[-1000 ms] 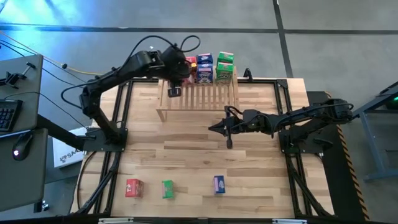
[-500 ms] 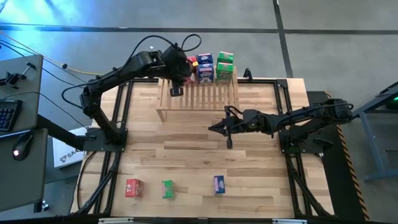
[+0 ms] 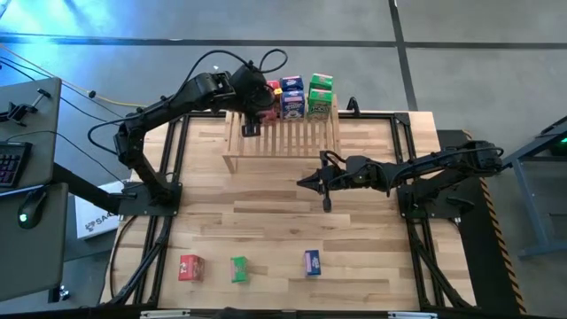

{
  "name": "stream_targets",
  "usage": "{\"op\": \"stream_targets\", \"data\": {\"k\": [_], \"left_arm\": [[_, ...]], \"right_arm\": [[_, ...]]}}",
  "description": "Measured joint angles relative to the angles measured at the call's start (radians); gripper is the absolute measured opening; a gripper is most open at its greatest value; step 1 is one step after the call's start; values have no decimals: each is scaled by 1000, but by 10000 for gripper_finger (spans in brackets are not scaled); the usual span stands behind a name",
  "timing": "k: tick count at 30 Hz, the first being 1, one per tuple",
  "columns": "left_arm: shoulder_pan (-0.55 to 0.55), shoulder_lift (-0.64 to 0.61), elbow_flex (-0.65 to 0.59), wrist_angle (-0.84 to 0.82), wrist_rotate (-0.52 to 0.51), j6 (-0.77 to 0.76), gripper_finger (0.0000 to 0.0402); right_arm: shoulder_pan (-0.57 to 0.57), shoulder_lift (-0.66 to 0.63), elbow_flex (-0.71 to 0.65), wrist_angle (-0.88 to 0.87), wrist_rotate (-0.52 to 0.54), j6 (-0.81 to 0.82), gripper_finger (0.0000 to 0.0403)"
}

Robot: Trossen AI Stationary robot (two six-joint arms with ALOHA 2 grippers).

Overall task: Stack cereal on shelf
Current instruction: Put the right red cereal box aligned with the other red cereal box on the shelf

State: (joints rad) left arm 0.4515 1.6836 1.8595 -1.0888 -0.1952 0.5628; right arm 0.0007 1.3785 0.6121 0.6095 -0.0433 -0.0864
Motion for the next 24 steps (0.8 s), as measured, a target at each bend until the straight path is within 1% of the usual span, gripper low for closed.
{"op": "stream_targets", "data": {"k": [8,12,15,17,19,20,22,24], "left_arm": [[6,-15,1,114,-3,58,207],[7,-38,0,119,-8,69,207],[7,-86,0,97,4,12,198],[7,-128,-4,50,72,-59,181],[11,-189,-68,47,148,-126,157],[12,-227,-121,56,158,-143,142],[10,-310,-264,126,136,-176,108],[5,-394,-444,258,79,-224,73]], "right_arm": [[0,0,0,0,0,0,0],[0,0,0,0,0,0,0],[0,0,0,0,-1,0,0],[0,0,0,0,-8,0,0],[0,0,0,1,-19,0,0],[0,0,0,0,-21,-1,0],[0,0,0,0,-22,-8,0],[0,0,0,0,-23,-10,0]]}}
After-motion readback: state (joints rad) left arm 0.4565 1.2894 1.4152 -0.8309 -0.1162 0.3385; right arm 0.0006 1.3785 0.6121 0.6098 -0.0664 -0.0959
